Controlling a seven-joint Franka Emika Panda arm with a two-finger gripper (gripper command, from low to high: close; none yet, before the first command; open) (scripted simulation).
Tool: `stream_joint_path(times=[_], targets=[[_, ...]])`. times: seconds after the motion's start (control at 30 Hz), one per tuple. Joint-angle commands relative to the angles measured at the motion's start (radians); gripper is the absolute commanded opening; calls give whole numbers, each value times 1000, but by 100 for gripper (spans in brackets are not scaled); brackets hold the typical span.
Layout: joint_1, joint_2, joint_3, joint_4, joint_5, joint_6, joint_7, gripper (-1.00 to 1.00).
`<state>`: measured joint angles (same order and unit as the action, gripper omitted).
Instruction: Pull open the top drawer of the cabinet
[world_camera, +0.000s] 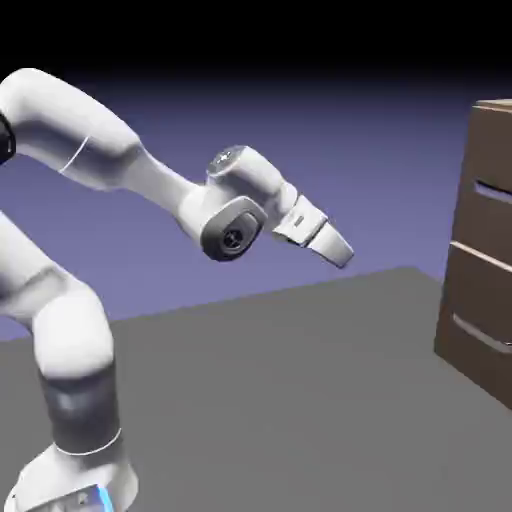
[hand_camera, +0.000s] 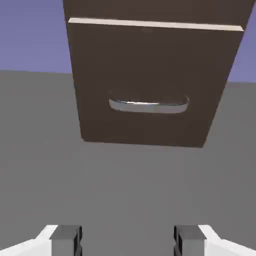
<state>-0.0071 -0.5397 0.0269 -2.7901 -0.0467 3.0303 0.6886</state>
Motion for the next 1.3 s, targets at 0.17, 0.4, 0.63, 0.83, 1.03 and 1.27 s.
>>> stream_joint_path(times=[0.17, 0.4, 0.63, 0.83, 1.03, 1.27], targets=[[-95, 151, 134, 99, -232, -34, -261, 0], [-206, 327, 290, 214, -503, -73, -565, 0], [-317, 503, 447, 329, -774, -112, -870, 0], [-412, 653, 581, 428, -1006, -145, -1131, 0], [-508, 804, 715, 527, -1238, -179, -1392, 0], [-619, 980, 871, 642, -1509, -218, -1696, 0]])
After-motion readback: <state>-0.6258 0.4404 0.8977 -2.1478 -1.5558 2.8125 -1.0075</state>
